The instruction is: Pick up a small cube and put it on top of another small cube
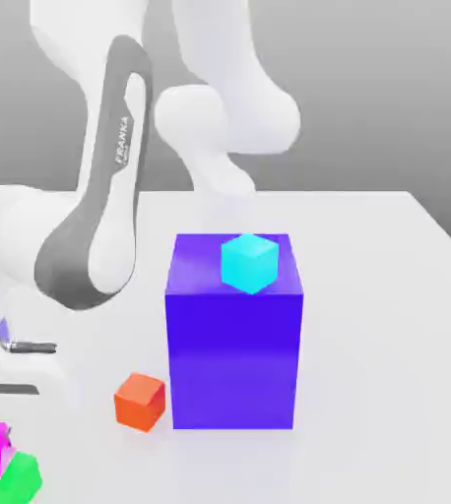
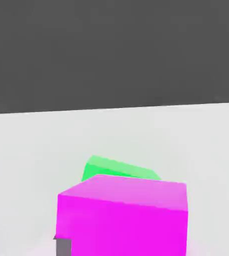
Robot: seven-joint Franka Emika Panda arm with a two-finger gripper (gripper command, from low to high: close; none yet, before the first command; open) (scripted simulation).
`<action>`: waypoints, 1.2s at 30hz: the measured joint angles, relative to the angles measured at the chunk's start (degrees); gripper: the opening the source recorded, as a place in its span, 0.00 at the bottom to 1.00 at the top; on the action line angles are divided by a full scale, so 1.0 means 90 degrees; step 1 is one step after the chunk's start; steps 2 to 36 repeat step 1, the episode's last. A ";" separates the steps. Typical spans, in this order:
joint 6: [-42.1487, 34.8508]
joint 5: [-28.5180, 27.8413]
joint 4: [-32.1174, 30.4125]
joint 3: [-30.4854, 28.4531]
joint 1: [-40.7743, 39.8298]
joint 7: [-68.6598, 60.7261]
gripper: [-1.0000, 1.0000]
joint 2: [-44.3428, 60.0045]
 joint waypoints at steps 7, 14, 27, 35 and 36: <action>0.0000 0.0000 0.0000 0.0000 0.0000 0.0000 1.00 0.0000; 0.0000 0.0000 0.0000 0.0000 0.0000 0.0000 1.00 0.0000; 0.0000 0.0000 0.0000 0.0000 0.0000 0.0000 1.00 0.0000; 0.0000 0.0000 0.0000 0.0000 0.0000 0.0000 1.00 0.0000; 0.0000 0.0000 0.0000 0.0000 0.0000 0.0000 1.00 0.0000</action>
